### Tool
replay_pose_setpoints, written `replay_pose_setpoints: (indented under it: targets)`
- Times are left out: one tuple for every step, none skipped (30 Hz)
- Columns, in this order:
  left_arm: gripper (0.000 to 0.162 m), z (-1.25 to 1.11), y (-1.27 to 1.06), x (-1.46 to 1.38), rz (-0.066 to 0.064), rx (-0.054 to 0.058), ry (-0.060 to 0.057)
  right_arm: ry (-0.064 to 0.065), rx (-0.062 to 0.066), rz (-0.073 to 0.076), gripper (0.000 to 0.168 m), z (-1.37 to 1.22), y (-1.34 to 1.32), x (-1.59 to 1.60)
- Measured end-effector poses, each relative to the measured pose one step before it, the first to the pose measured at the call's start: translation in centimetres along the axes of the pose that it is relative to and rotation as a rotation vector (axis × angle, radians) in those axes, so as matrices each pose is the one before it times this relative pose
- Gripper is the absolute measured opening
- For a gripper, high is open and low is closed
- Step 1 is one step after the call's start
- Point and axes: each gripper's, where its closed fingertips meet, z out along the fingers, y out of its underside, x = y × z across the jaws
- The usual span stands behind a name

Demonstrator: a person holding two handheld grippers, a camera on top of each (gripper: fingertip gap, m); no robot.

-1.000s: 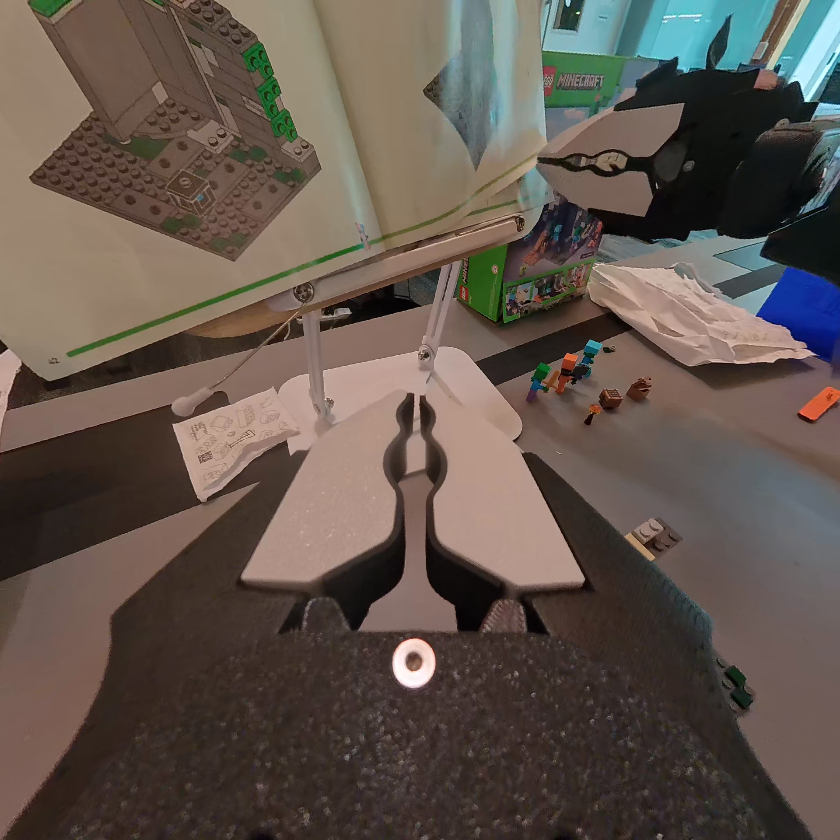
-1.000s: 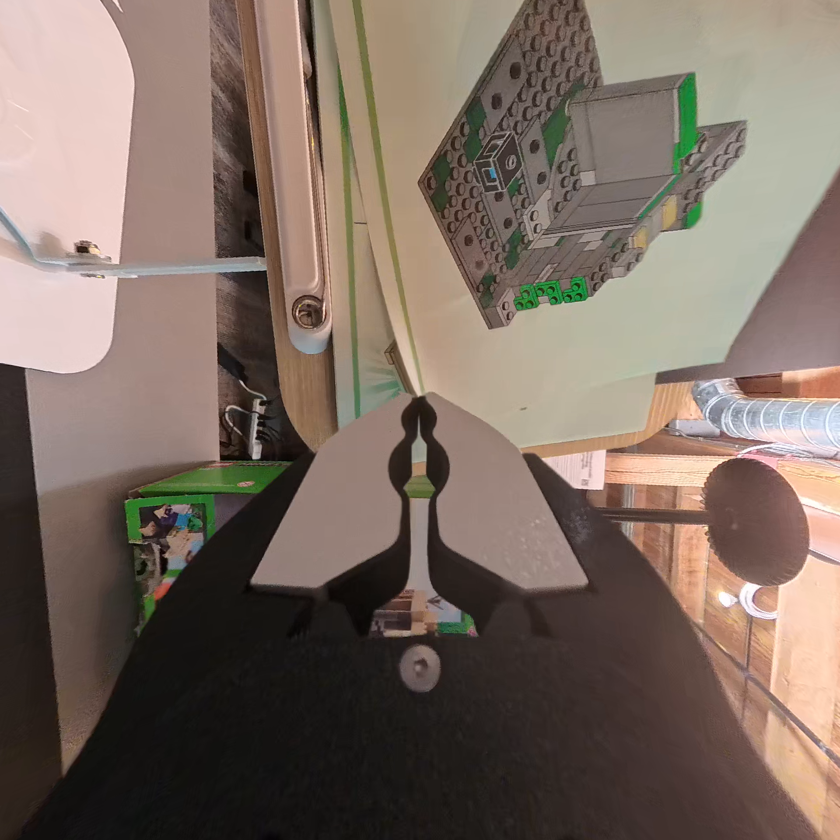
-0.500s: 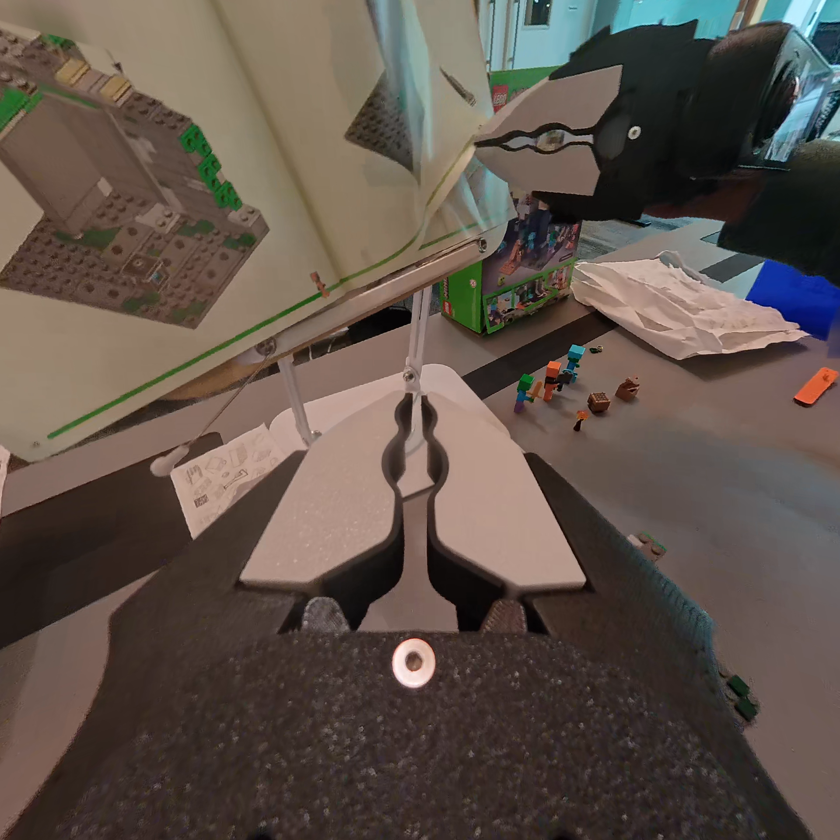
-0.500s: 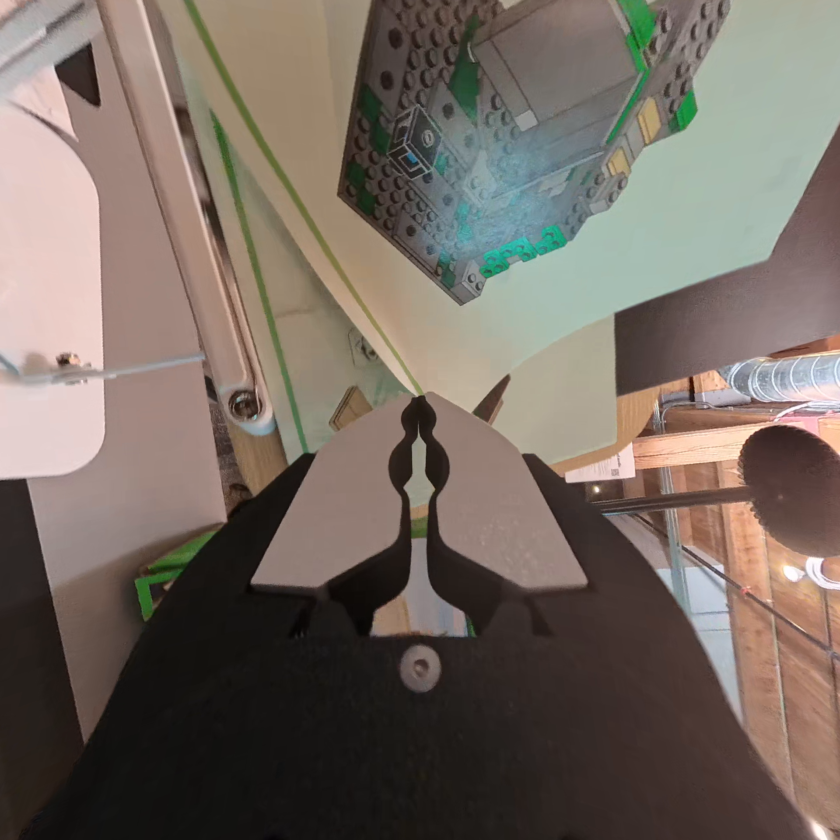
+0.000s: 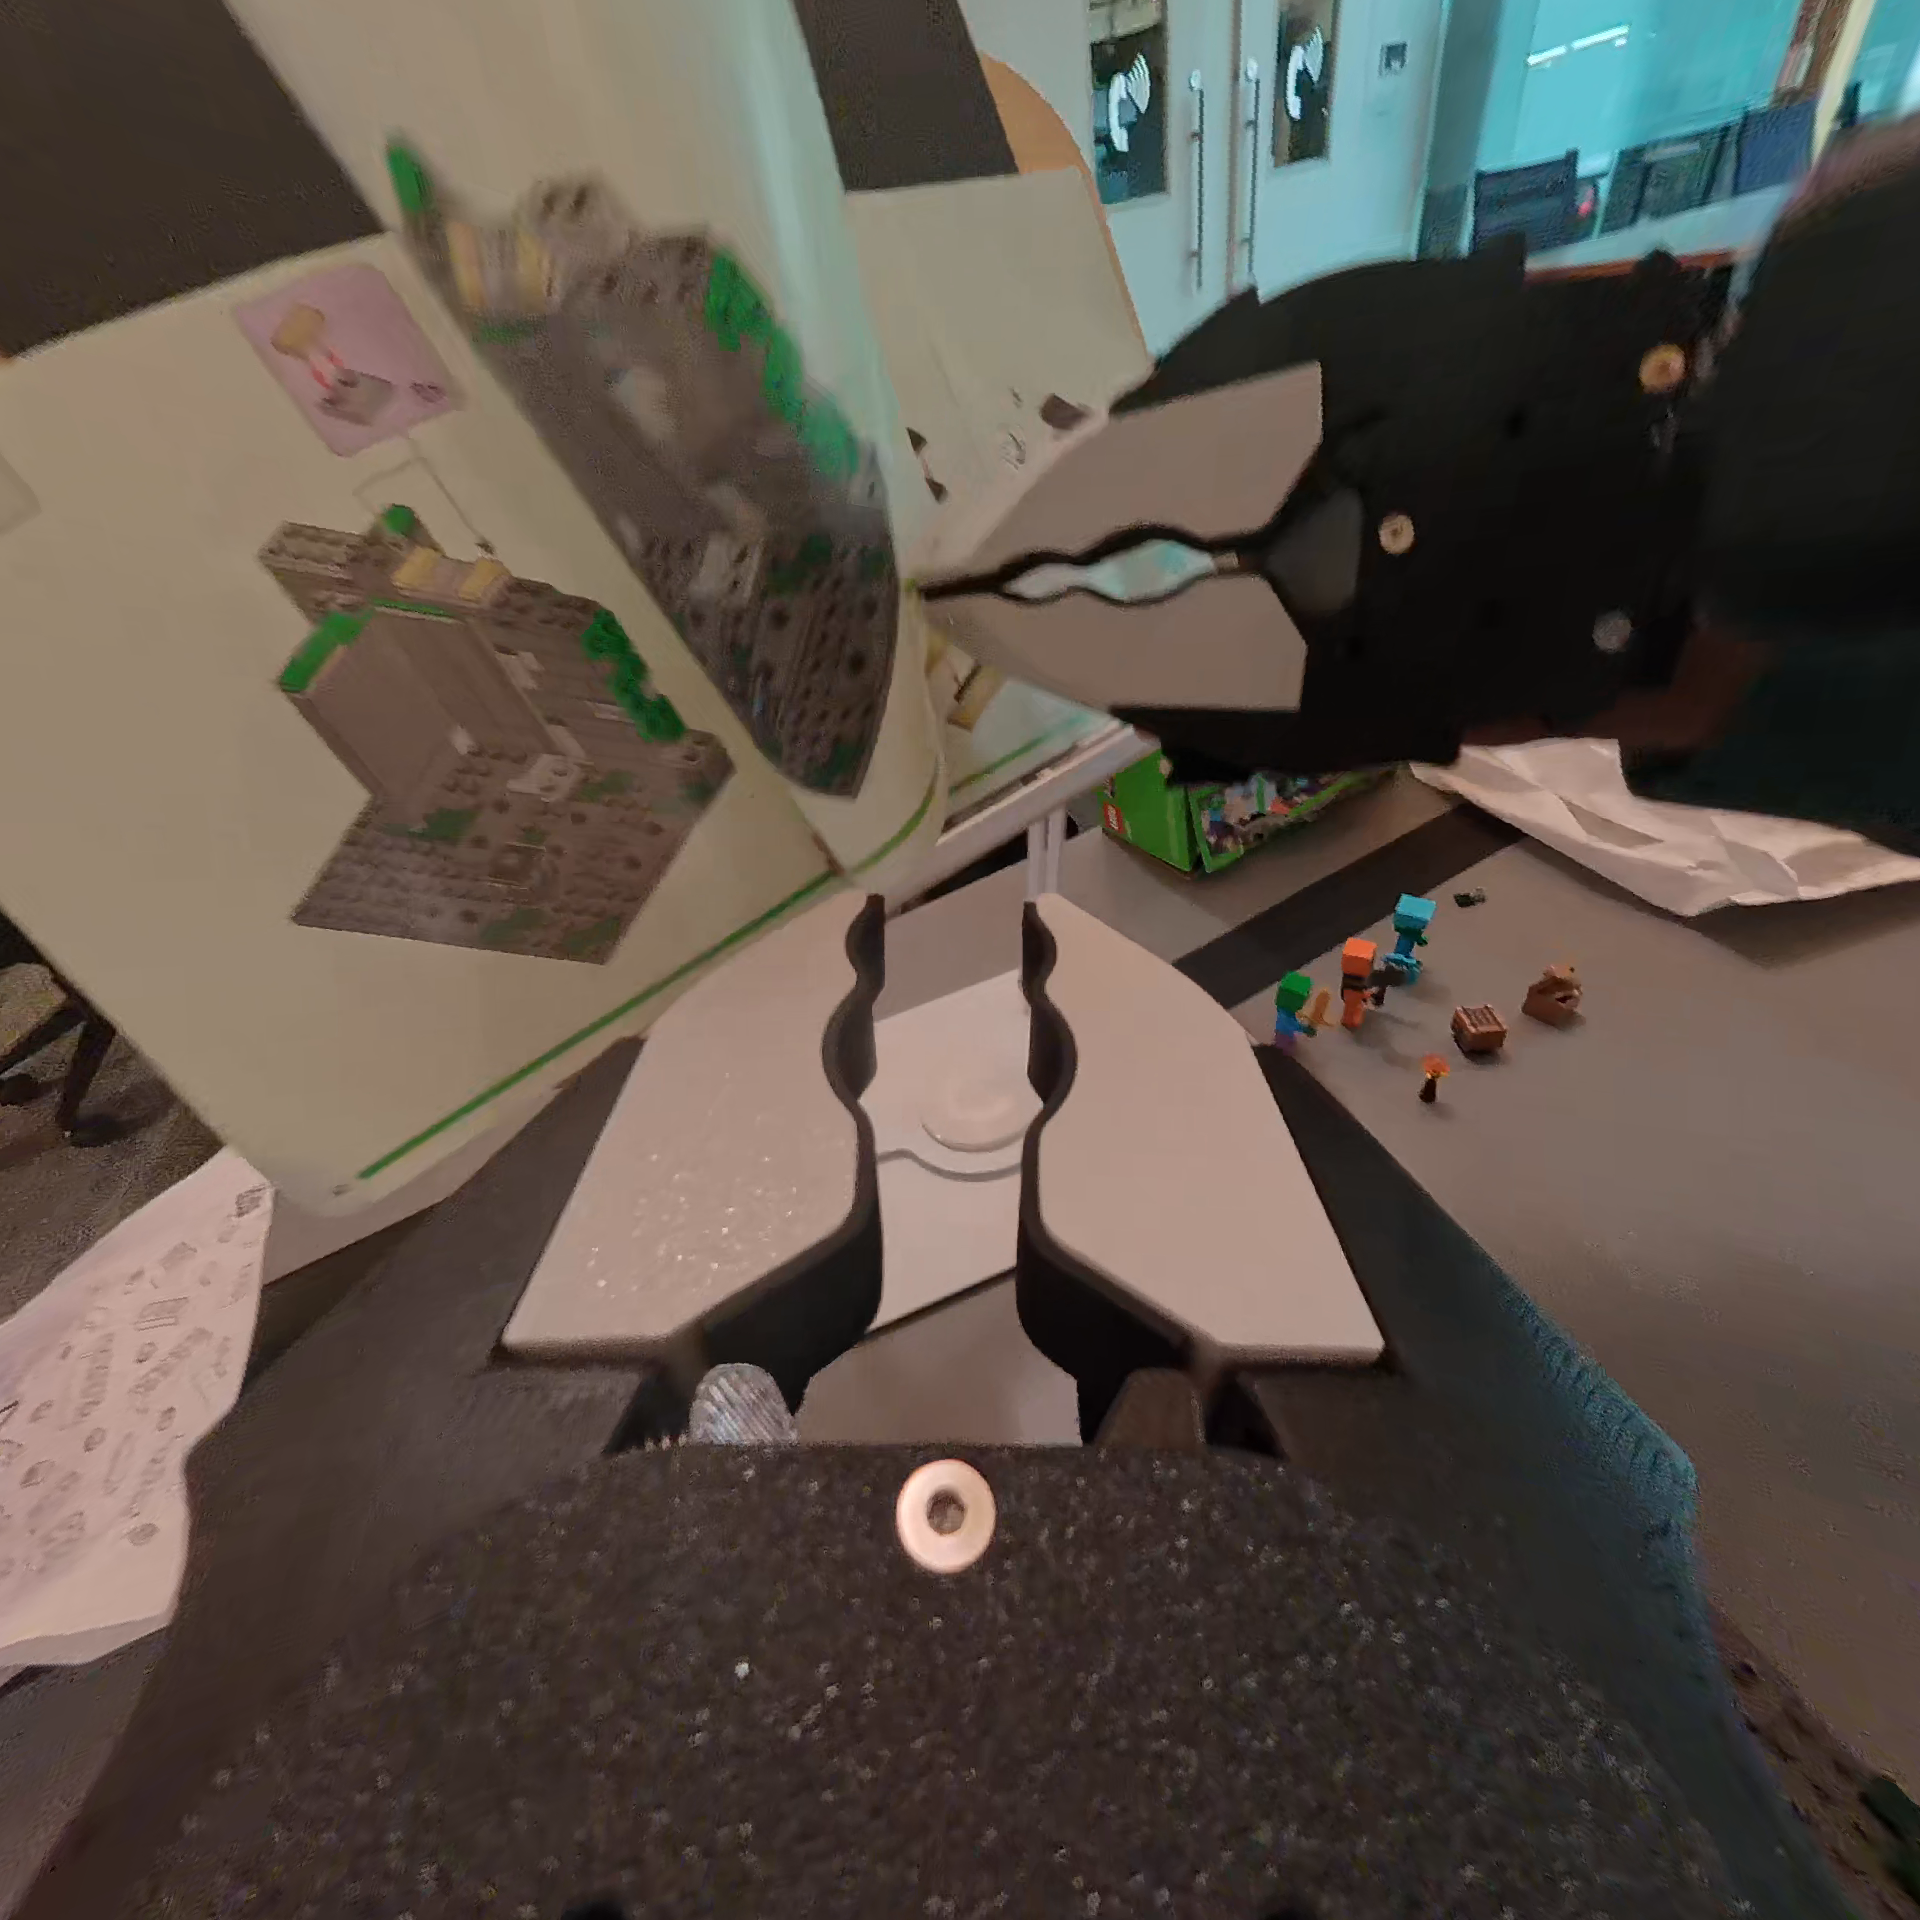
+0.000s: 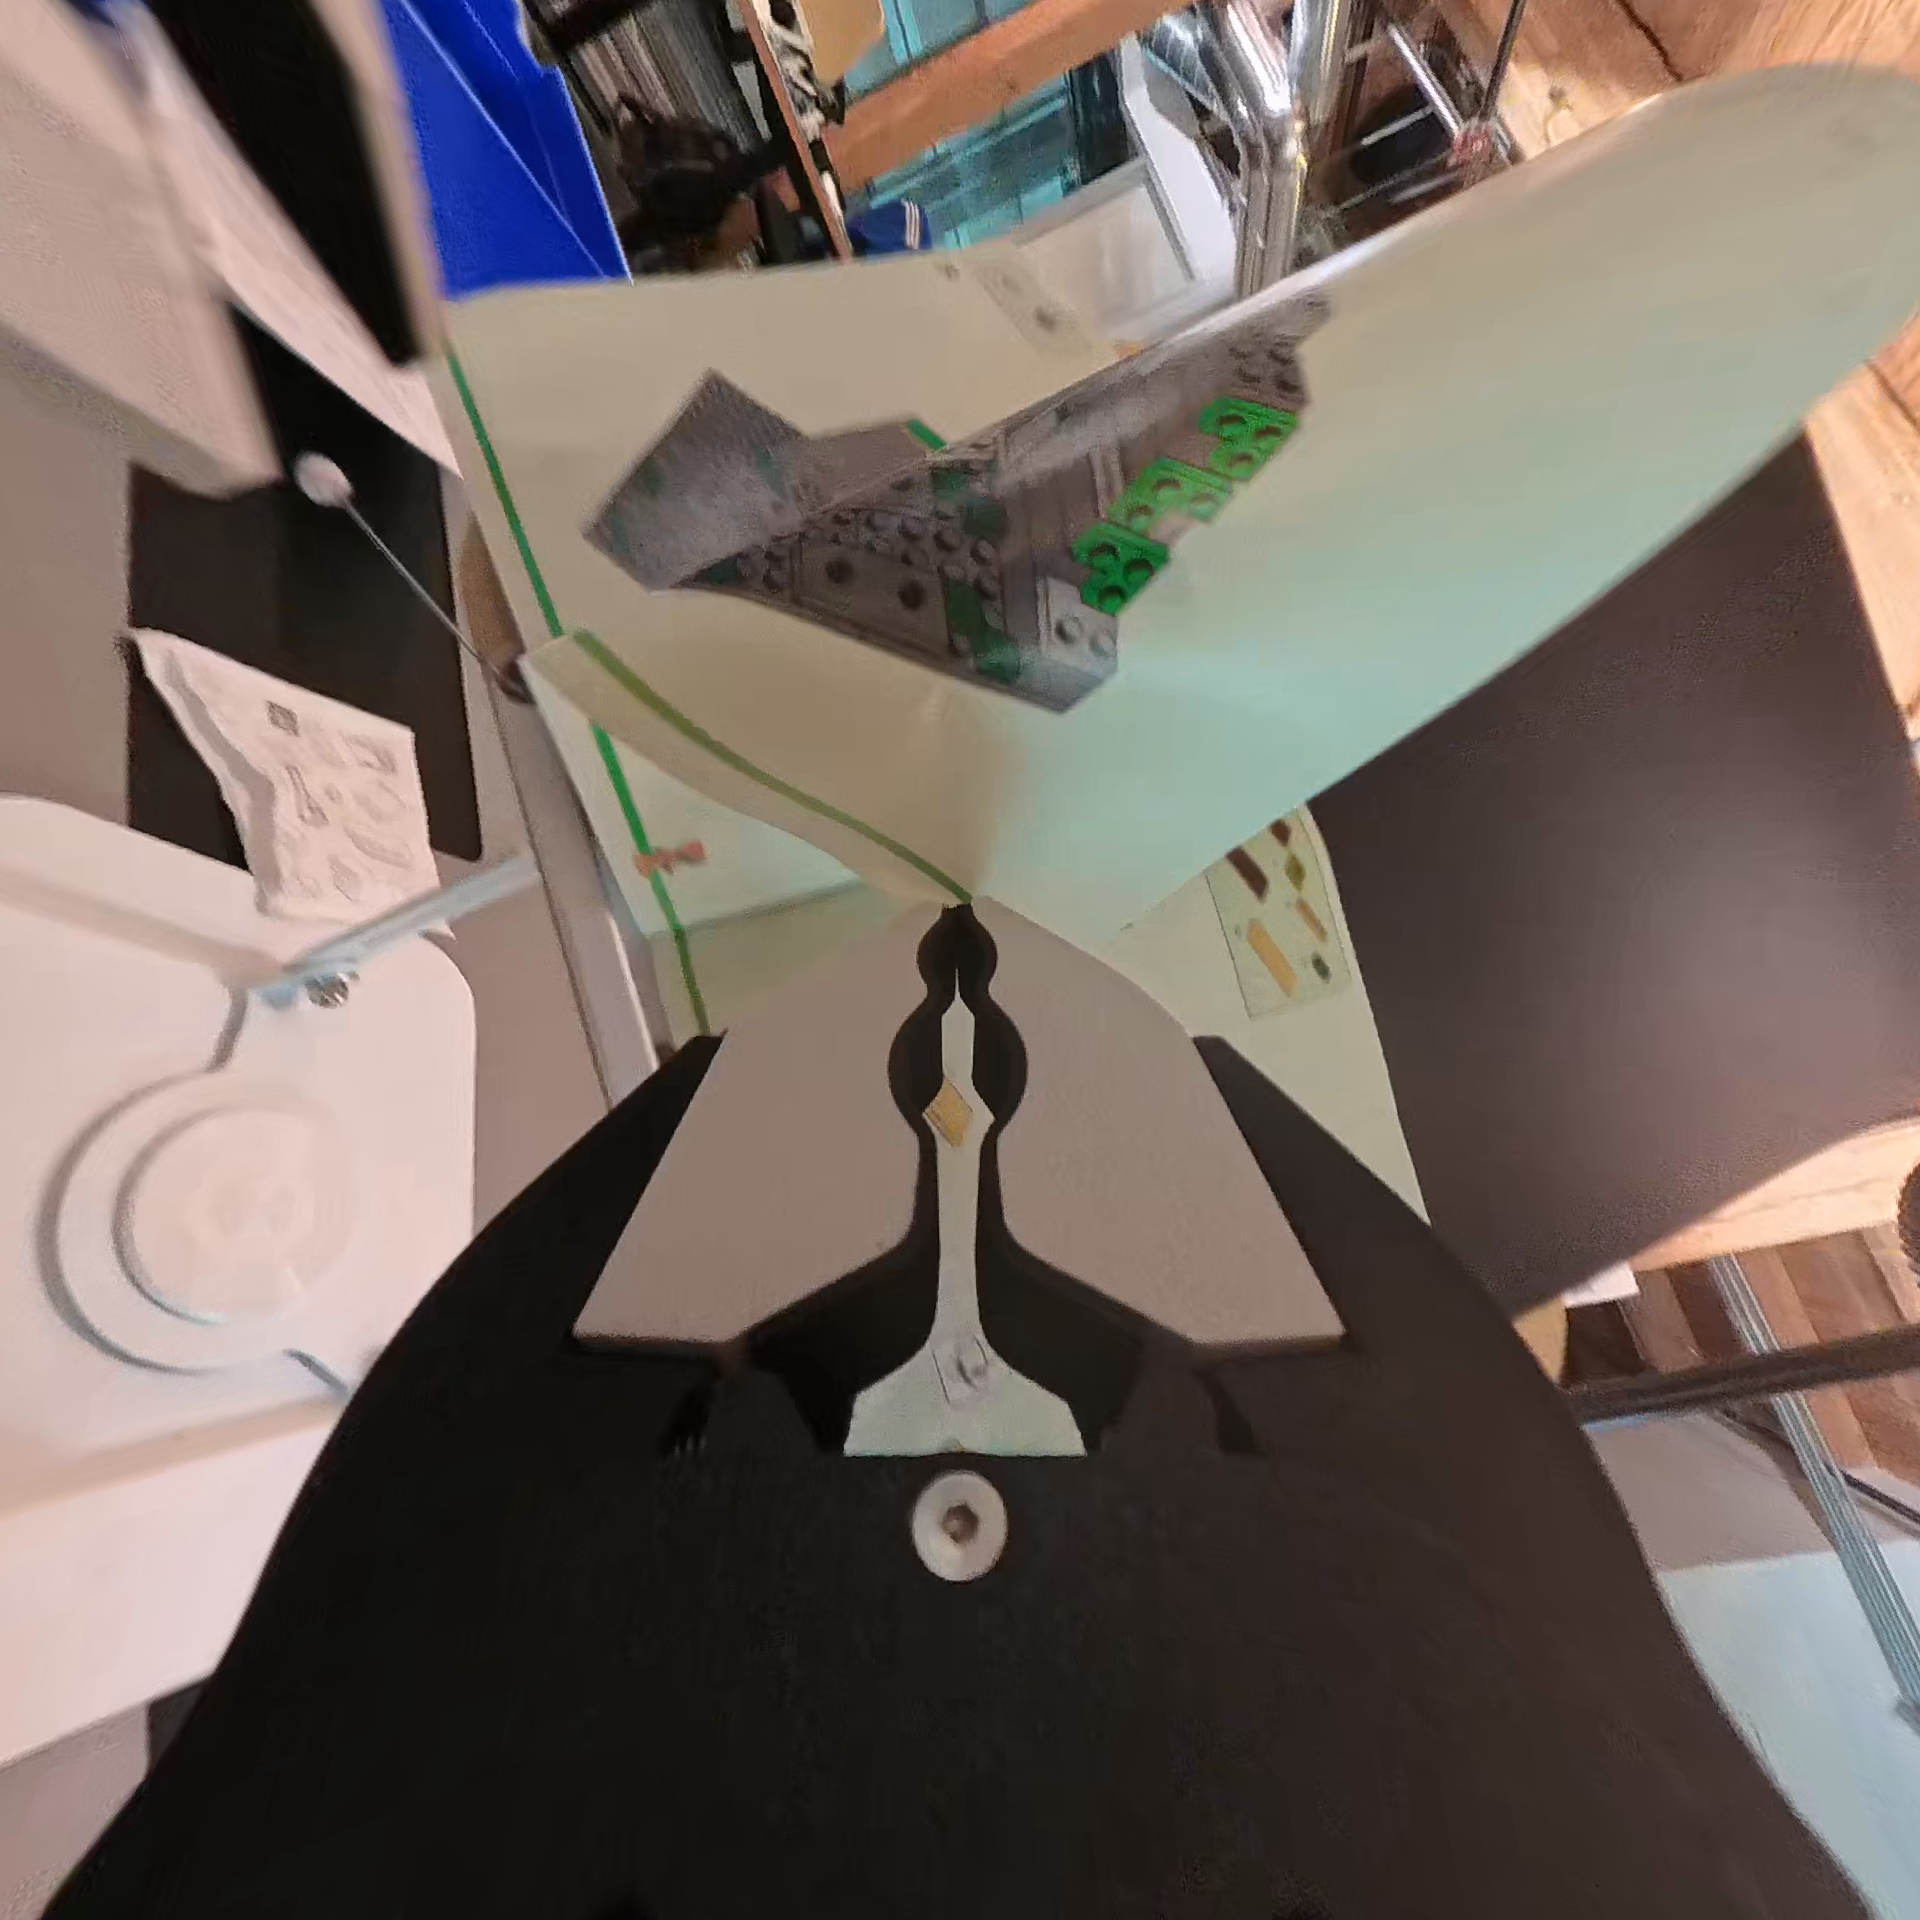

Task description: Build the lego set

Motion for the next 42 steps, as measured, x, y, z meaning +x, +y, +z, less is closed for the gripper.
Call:
replay_pose_setpoints:
  targets:
    - [0.026, -0.25, -0.46, -0.638, -0.0114, 0.0145, -0.0124, -0.0074, 0.0108, 0.0005, 0.0, 0.256, -0.717, -0.44]
    - [0.027, -0.257, -0.493, -0.707, -0.0112, 0.0135, -0.0143, -0.0074, 0.0089, 0.0016, 0.0, 0.318, -0.648, -0.429]
    - [0.027, -0.264, -0.515, -0.748, -0.0085, 0.013, -0.0157, -0.0073, 0.0082, 0.0013, 0.0, 0.359, -0.602, -0.421]
    - [0.027, -0.288, -0.578, -0.721, -0.0056, 0.0159, -0.016, -0.008, 0.0048, -0.0004, 0.0, 0.404, -0.533, -0.44]
    - [0.026, -0.286, -0.623, -0.649, -0.0016, 0.0184, -0.0156, -0.0063, 0.0023, -0.0024, 0.0, 0.454, -0.488, -0.395]
    - [0.025, -0.266, -0.615, -0.545, 0.0021, 0.0177, -0.013, -0.0081, 0.0025, -0.0019, 0.0, 0.481, -0.486, -0.426]
    - [0.023, -0.168, -0.508, -0.397, 0.0043, 0.0111, -0.0068, -0.0142, -0.0036, -0.0009, 0.0, 0.52, -0.378, -0.515]
    - [0.022, -0.036, -0.41, -0.307, 0.0063, 0.0053, -0.0028, -0.0135, -0.0081, -0.0044, 0.0, 0.56, -0.27, -0.535]
    - [0.022, 0.074, -0.426, -0.242, 0.0093, 0.006, -0.0002, -0.0096, -0.0025, -0.0107, 0.0, 0.523, -0.291, -0.499]
    - [0.02, 0.185, -0.424, -0.29, 0.0081, 0.0047, 0.0009, -0.0123, -0.0043, -0.0137, 0.0, 0.493, -0.208, -0.556]
    - [0.018, 0.342, -0.37, -0.298, 0.0031, 0.0018, 0.0068, -0.01, -0.0125, -0.0158, 0.0, 0.479, -0.098, -0.544]
    - [0.016, 0.539, -0.144, -0.29, -0.0077, -0.0119, 0.016, -0.0041, -0.0131, -0.0209, 0.0, 0.412, -0.077, -0.45]
    - [0.017, 0.682, 0.178, -0.312, -0.0143, -0.0341, 0.0192, -0.0032, -0.0134, -0.023, 0.0, 0.366, -0.085, -0.44]
    - [0.016, 0.704, 0.205, -0.48, -0.0007, -0.0325, 0.0073, -0.0034, -0.0136, -0.0212, 0.0, 0.307, -0.09, -0.431]
    - [0.015, 0.71, 0.351, -0.631, 0.0185, -0.0349, -0.0048, -0.0034, -0.011, -0.0218, 0.0, 0.252, -0.155, -0.422]
    - [0.014, 0.713, 0.554, -0.618, 0.0206, -0.0432, -0.0078, -0.0029, -0.0103, -0.0243, 0.0, 0.226, -0.181, -0.403]
    - [0.013, 0.628, 0.507, -0.588, 0.0172, -0.0333, -0.0119, -0.0019, -0.0068, -0.0241, 0.0, 0.181, -0.245, -0.373]
    - [0.012, 0.532, 0.508, -0.603, 0.019, -0.0276, -0.0195, -0.0043, -0.0001, -0.0202, 0.0, 0.152, -0.36, -0.408]
    - [0.01, 0.457, 0.518, -0.534, 0.023, -0.0251, -0.021, -0.0105, -0.0001, -0.017, 0.0, 0.158, -0.392, -0.475]
    - [0.01, 0.386, 0.582, -0.495, 0.0213, -0.0265, -0.0225, -0.01, -0.0005, -0.0172, 0.0, 0.15, -0.387, -0.48]
    - [0.01, 0.285, 0.542, -0.379, 0.0178, -0.0228, -0.0198, -0.0077, 0.0041, -0.0177, 0.0, 0.124, -0.442, -0.437]
    - [0.01, 0.081, 0.329, -0.32, 0.0098, -0.0085, -0.0196, -0.0086, 0.0048, -0.0144, 0.0, 0.123, -0.431, -0.422]
    - [0.01, -0.185, 0.037, -0.235, -0.0019, 0.0082, -0.0158, -0.0081, 0.0012, -0.0067, 0.0, 0.121, -0.371, -0.337]
    - [0.009, -0.463, -0.282, -0.197, -0.0139, 0.024, -0.0142, -0.0085, 0.0031, 0.001, 0.001, 0.126, -0.38, -0.282]
    - [0.009, -0.643, -0.502, -0.09, -0.0157, 0.0296, -0.0101, -0.005, 0.0086, 0.0038, 0.002, 0.105, -0.403, -0.192]
    - [0.009, -0.75, -0.643, -0.039, -0.0058, 0.0305, -0.0102, -0.0021, 0.0078, 0.0017, 0.003, 0.118, -0.373, -0.104]
    - [0.009, -0.803, -0.747, -0.015, 0.0076, 0.0308, -0.0153, -0.0005, 0.0044, -0.0013, 0.003, 0.142, -0.304, -0.061]
    - [0.008, -0.795, -0.812, 0.035, 0.0172, 0.0303, -0.0163, 0.0006, 0.003, -0.0023, 0.004, 0.148, -0.278, -0.026]
    - [0.007, -0.713, -0.84, 0.093, 0.0194, 0.0284, -0.0136, -0.0012, 0.002, 0.0008, 0.005, 0.168, -0.261, -0.045]
    - [0.007, -0.603, -0.74, 0.154, 0.019, 0.0198, -0.0085, -0.0037, -0.0009, 0.0057, 0.006, 0.207, -0.249, -0.061]
    - [0.007, -0.513, -0.699, 0.068, 0.0168, 0.0172, -0.0108, -0.0045, -0.0041, 0.0083, 0.007, 0.232, -0.216, -0.083]
    - [0.006, -0.437, -0.655, 0.066, 0.015, 0.0171, -0.0079, -0.0039, -0.0013, 0.0084, 0.008, 0.238, -0.271, -0.081]
    - [0.005, -0.27, -0.473, 0.122, 0.0106, 0.0102, 0.0014, -0.0014, 0.0051, 0.0062, 0.009, 0.184, -0.385, -0.079]
    - [0.005, -0.058, -0.218, 0.239, 0.0016, -0.0016, 0.0117, 0.0002, 0.0048, 0.0036, 0.009, 0.166, -0.399, -0.069]
    - [0.005, 0.207, 0.12, 0.389, -0.0005, -0.0152, 0.0246, -0.0029, 0.0034, 0.004, 0.009, 0.13, -0.405, -0.133]
    - [0.005, 0.563, 0.64, 0.576, 0.0028, -0.0423, 0.039, -0.0051, 0.0072, 0.0052, 0.009, 0.061, -0.463, -0.183]
    - [0.008, 0.86, 1.12, 0.62, 0.0023, -0.0671, 0.0467, -0.0045, 0.0082, 0.0024, 0.008, -0.054, -0.473, -0.217]
    - [0.008, 1.018, 1.083, 0.302, -0.0027, -0.0545, 0.0297, -0.006, 0.0053, -0.0003, 0.008, -0.189, -0.387, -0.268]
    - [0.006, 1.041, 0.942, 0.025, -0.0021, -0.0337, 0.0179, -0.0076, 0.0062, 0.0004, 0.008, -0.365, -0.333, -0.317]
    - [0.006, 0.97, 1.077, -0.084, -0.0043, -0.0434, 0.0157, -0.0045, 0.01, -0.0003, 0.008, -0.561, -0.283, -0.314]
    - [0.006, 0.891, 1.001, -0.197, -0.0011, -0.0403, 0.0097, -0.0035, 0.0114, -0.0025, 0.008, -0.712, -0.195, -0.32]
    - [0.006, 0.793, 0.773, -0.27, 0.0068, -0.0242, 0.0023, -0.0081, 0.0086, -0.0031, 0.007, -0.791, -0.065, -0.346]
